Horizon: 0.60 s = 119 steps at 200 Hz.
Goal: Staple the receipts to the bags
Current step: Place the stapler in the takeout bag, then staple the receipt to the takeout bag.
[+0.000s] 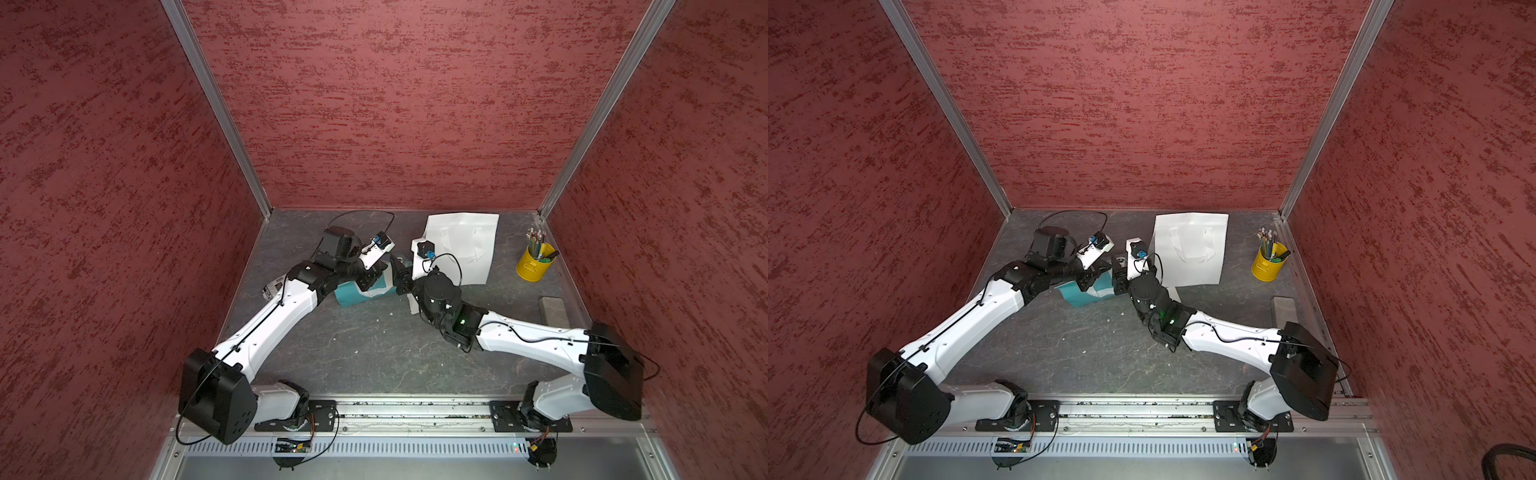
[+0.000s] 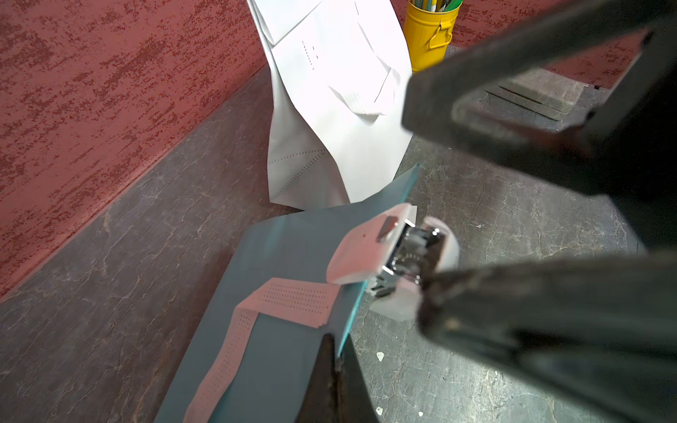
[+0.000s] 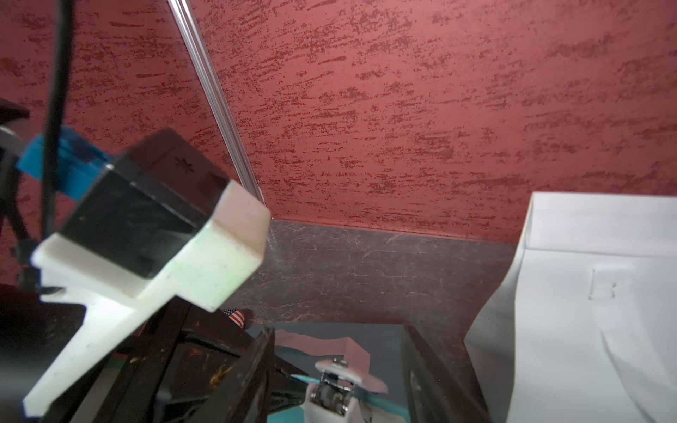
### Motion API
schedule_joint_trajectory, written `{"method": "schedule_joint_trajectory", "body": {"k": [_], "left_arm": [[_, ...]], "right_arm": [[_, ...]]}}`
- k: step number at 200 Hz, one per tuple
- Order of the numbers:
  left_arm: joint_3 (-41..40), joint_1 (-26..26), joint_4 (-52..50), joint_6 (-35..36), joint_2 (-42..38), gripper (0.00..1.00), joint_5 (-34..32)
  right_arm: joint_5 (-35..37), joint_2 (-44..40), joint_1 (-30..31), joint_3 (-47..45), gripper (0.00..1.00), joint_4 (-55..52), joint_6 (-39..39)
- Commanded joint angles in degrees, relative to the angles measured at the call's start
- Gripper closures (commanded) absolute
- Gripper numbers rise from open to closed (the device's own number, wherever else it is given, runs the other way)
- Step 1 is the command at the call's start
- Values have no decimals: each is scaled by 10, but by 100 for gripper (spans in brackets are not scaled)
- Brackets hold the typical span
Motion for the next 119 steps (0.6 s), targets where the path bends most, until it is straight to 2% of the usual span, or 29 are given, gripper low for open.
{"method": "schedule_joint_trajectory", "body": {"k": [1, 31, 51, 65, 69, 74, 92, 119], "left_arm": [[0, 4, 6, -5, 5, 100, 2], [2, 4, 6, -4, 9, 100, 7], [9, 4, -7, 8, 9, 100, 24], [19, 7, -24, 15, 9, 100, 42], [22, 8, -29, 17, 10, 100, 48], [26, 9, -39, 20, 11, 100, 56], [48, 10, -77, 33, 17, 100, 78], [71, 13, -113, 69, 25, 100, 122]], "right_arm": [[-75, -59, -36, 14, 26, -41, -53], [-276, -121, -120, -19, 12, -77, -121], [-436, -151, -198, -63, 9, -66, -193], [-517, -160, -242, -93, 7, -41, -252], [-536, -159, -252, -98, 7, -33, -262], [-559, -155, -266, -99, 1, -26, -270], [-661, -125, -301, -81, 1, -30, -311], [-742, -55, -307, -7, 1, -143, -422]]}}
